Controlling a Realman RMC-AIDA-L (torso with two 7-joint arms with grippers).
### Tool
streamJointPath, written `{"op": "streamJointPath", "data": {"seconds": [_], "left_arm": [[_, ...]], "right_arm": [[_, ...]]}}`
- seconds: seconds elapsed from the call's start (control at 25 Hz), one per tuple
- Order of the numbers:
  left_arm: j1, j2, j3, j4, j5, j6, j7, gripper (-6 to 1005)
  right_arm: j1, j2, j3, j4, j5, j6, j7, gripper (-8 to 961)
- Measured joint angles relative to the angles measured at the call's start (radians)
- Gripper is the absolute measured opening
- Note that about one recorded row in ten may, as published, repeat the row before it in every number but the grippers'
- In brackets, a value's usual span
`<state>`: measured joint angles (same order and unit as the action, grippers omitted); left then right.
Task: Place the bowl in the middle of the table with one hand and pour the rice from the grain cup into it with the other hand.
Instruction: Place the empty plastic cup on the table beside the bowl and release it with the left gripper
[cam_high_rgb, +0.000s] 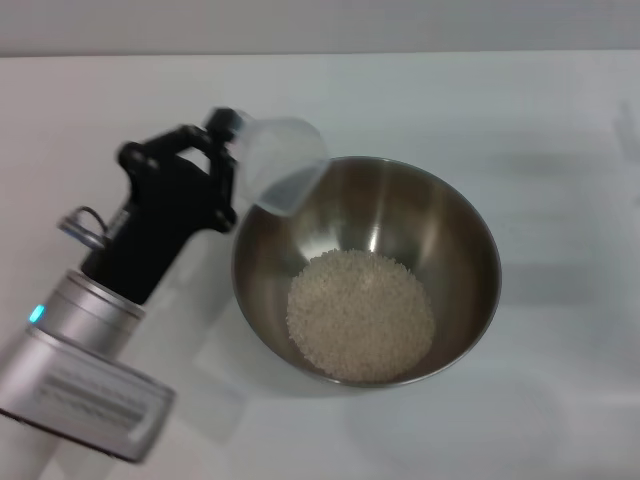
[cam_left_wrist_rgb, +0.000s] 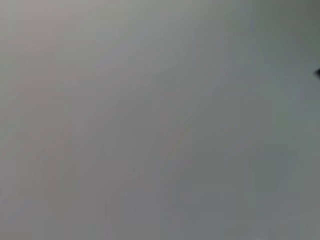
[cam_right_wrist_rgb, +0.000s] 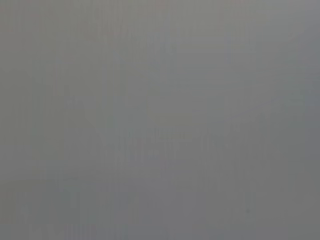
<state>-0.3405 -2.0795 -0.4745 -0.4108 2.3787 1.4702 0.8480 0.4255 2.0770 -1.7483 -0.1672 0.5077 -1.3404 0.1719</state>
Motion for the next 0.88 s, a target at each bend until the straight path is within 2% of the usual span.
{"op": "streamJointPath", "data": {"seconds": [0.04,0.12,0.24,0.32,0.64,0.88], "left_arm": [[0.0,0.0,0.0,0.0,0.0,0.0,0.0,21],[0.004,0.0,-0.062,0.012,0.0,-0.005,-0.126,21],[0.004,0.0,-0.083,0.019,0.0,-0.023,-0.183,20],[0.003,0.001,-0.112,0.022,0.0,-0.09,-0.243,20],[-0.007,0.0,-0.129,0.016,-0.065,-0.259,-0.344,20],[-0.009,0.0,-0.13,0.021,-0.096,-0.284,-0.442,21]], "right_arm": [[-0.001,0.0,0.0,0.0,0.0,-0.004,0.0,726],[-0.002,0.001,0.0,-0.004,0.0,-0.015,0.001,726],[-0.003,0.001,-0.001,-0.008,0.0,-0.021,0.001,726],[-0.005,0.002,-0.002,-0.012,0.0,-0.03,0.003,726],[-0.007,0.003,-0.003,-0.012,0.0,-0.038,0.004,726],[-0.006,0.003,-0.003,-0.012,0.0,-0.038,0.004,726]]}}
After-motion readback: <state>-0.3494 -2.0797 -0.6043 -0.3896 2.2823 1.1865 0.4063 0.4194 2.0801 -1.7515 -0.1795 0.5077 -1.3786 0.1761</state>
